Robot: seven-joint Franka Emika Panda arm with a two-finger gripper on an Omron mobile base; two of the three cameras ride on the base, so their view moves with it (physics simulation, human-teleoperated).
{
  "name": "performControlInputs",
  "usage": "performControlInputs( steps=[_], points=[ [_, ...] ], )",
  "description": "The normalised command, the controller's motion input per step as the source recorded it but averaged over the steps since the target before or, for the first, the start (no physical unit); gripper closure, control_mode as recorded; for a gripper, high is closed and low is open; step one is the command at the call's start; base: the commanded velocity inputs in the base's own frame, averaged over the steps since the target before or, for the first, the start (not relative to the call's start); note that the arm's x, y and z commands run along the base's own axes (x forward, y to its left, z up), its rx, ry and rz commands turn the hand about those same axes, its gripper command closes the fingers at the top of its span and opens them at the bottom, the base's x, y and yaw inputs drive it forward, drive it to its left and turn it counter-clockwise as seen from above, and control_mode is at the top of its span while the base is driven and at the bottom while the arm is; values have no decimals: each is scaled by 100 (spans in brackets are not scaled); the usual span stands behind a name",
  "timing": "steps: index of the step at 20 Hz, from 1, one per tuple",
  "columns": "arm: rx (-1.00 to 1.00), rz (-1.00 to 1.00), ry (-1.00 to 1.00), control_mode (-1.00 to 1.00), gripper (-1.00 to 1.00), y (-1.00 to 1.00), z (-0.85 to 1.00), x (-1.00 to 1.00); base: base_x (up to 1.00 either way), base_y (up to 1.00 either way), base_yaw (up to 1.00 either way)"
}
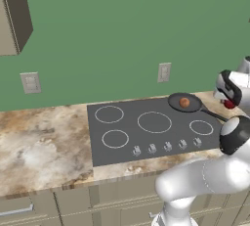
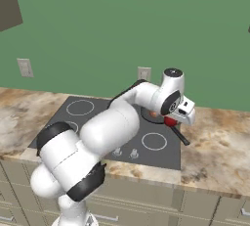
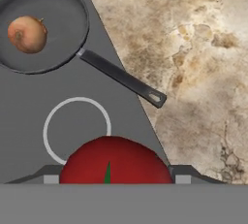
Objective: Place the pan on the rear right burner on the stove. Then place the tomato and the onion in the pan and turn on the rear right burner.
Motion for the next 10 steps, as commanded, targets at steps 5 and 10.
performControlInputs(
  steps=[5, 10],
  points=[
    [-2, 0, 0, -100, 100, 23, 1, 43, 0, 0, 0],
    [-2, 0, 0, -100, 100, 25, 23, 40, 0, 0, 0]
  ],
)
